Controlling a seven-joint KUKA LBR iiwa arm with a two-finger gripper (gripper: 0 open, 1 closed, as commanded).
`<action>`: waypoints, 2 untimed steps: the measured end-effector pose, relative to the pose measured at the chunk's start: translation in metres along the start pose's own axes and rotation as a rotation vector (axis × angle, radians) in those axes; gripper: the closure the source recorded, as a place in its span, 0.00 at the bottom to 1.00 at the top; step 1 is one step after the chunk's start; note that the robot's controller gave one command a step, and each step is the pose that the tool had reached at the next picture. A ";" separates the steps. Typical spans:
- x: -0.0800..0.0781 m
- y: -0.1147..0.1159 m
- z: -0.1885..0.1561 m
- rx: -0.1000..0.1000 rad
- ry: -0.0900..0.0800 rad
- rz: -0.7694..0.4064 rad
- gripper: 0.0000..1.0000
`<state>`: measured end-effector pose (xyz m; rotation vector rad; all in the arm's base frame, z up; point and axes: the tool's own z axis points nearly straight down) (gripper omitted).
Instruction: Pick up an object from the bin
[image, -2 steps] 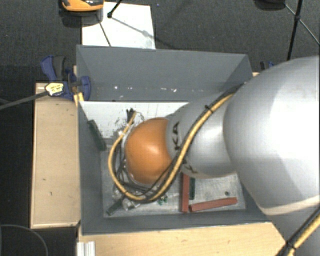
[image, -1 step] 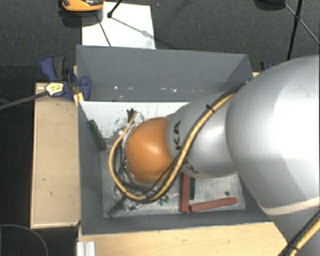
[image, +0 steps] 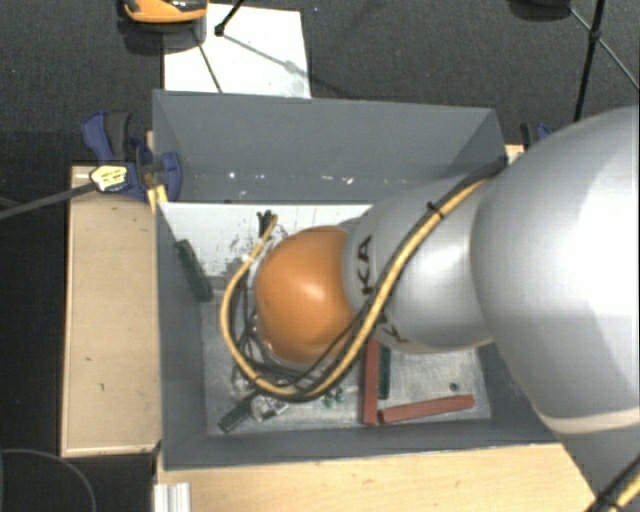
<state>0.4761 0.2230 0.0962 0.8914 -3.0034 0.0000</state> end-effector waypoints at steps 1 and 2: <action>-0.002 0.000 -0.023 0.001 -0.006 0.000 1.00; -0.003 -0.001 -0.038 0.003 -0.014 0.003 1.00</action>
Offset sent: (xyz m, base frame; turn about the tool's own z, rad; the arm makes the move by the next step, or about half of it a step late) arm -0.0001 0.0001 0.0510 0.0000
